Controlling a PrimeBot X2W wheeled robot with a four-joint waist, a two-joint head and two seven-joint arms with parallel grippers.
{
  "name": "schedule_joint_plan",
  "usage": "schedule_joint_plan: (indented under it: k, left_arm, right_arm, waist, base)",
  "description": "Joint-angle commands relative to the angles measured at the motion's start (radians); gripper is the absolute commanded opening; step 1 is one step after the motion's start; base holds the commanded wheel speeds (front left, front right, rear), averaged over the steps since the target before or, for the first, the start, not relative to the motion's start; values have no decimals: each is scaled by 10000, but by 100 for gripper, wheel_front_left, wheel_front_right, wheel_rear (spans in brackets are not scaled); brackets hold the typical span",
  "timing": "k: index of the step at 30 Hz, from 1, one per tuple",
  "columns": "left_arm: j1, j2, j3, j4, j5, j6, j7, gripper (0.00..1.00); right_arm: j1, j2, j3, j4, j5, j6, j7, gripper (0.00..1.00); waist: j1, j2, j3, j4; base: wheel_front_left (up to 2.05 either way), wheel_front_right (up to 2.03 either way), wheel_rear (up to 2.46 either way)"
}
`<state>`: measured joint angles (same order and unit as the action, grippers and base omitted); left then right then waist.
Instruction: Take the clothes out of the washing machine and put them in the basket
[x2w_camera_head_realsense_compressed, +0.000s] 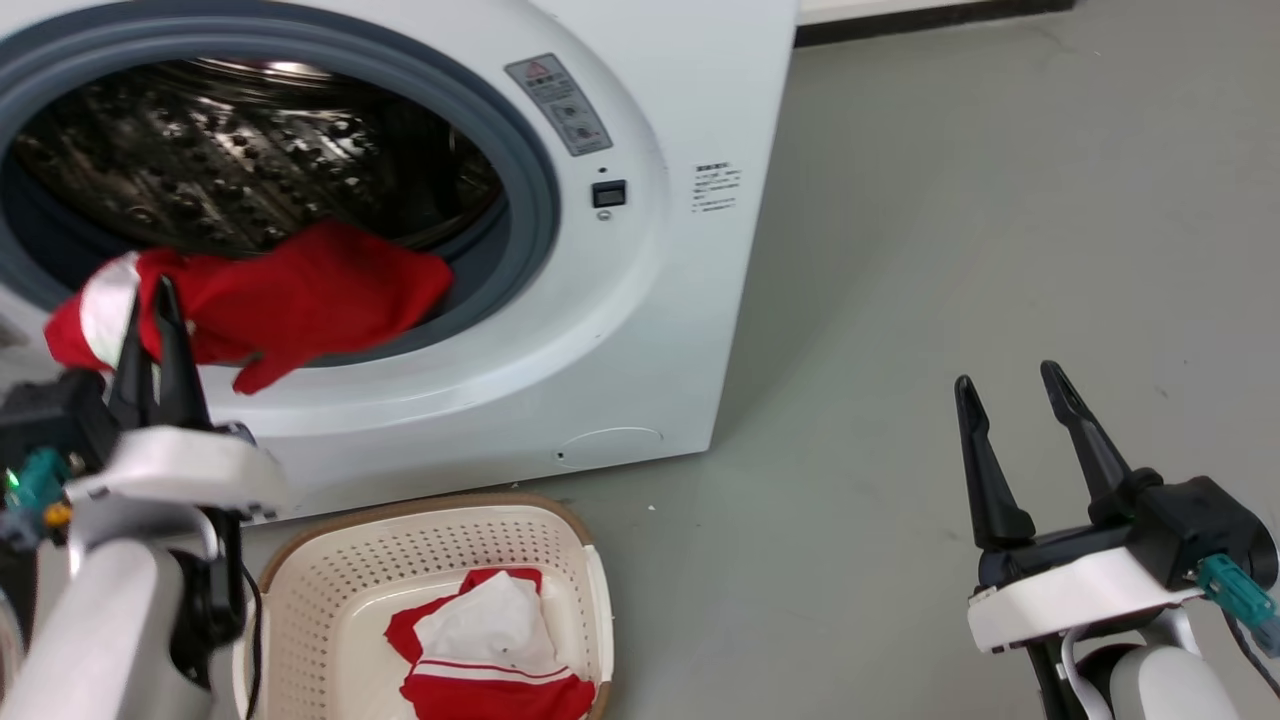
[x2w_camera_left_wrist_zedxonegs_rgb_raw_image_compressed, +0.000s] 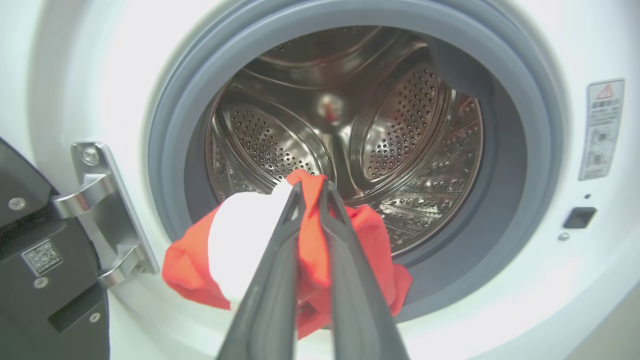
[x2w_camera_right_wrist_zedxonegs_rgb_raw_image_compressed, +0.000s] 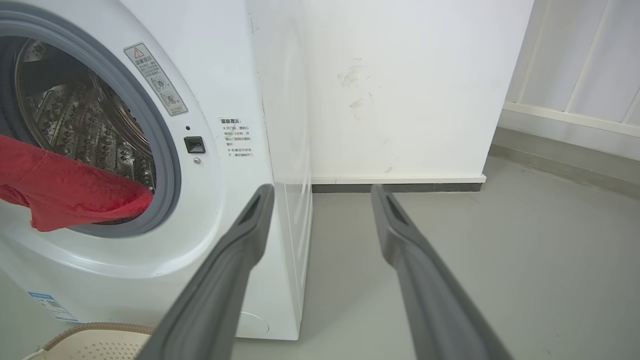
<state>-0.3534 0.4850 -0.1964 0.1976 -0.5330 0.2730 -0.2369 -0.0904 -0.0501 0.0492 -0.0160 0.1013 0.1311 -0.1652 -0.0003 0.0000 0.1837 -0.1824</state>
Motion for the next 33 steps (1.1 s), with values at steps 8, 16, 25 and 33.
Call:
schedule_joint_plan:
  k: [8,16,25,33]
  left_arm:
    - [2282,-299,-546,-2585,137,718,424,0]
    - [3873,-763,-994,-2784,-377,867,727,0]
    - [3739,-1644,-1344,-233,-989,-98,104,0]
    - [1924,-2274,-1208,2911,-900,-1167,-243,0]
  right_arm:
    - [350,-1,-1,-376,-234,-7,329,100]
    - [441,-1,-13,-620,-380,-7,531,100]
    - [130,-2,64,-940,-451,-7,676,100]
    - [-405,-2,128,-1160,-438,-7,641,100]
  waist:
    - [3,0,-207,743]
    - [3,0,-240,1034]
    - [3,0,343,1124]
    - [3,0,1723,656]
  base:
    - [0,0,0]
    - [0,0,0]
    - [0,0,0]
    - [0,0,0]
